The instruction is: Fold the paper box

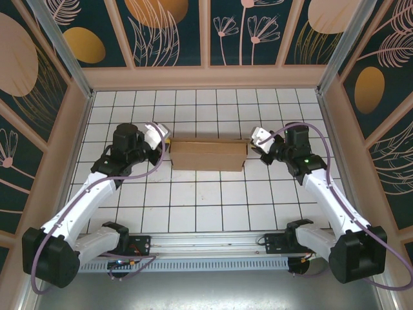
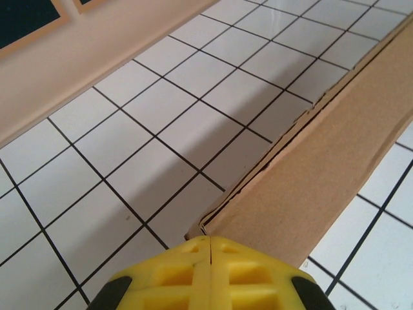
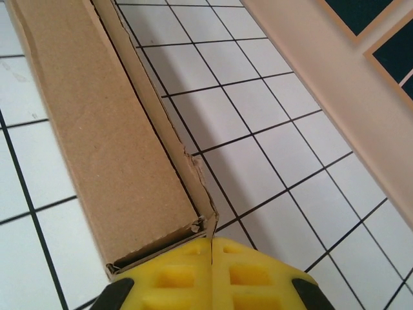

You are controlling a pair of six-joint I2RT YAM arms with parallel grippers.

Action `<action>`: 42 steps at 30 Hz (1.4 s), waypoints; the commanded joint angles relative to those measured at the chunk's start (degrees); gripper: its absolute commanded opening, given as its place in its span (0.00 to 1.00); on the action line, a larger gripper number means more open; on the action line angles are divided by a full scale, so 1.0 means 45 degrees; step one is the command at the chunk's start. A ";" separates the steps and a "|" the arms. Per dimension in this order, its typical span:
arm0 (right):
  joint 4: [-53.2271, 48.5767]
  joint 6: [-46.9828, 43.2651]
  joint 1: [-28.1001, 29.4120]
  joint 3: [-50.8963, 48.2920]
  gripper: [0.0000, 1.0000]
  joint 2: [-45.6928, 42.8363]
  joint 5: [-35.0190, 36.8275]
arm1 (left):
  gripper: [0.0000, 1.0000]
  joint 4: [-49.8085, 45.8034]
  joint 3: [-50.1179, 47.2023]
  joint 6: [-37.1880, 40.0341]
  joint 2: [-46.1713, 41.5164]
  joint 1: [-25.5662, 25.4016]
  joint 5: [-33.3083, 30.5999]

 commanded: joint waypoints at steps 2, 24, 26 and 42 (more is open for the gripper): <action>0.0012 0.0634 0.0278 0.0262 0.00 0.0026 -0.0728 | 0.00 -0.0006 0.0317 -0.0610 0.0041 -0.0045 0.0500; 0.0133 0.0583 0.0352 0.0953 0.10 0.1057 -0.0129 | 0.00 -0.0395 0.0545 -0.0365 0.0180 -0.0041 -0.0151; 0.0055 0.0813 0.0389 0.1197 0.00 0.1134 -0.0215 | 0.00 -0.0404 0.0594 -0.0447 0.0088 -0.0037 -0.0096; -0.1085 0.7344 0.2166 0.2705 0.00 0.1823 0.2407 | 0.00 -0.1632 0.2029 -0.5841 0.1069 -0.0049 0.0130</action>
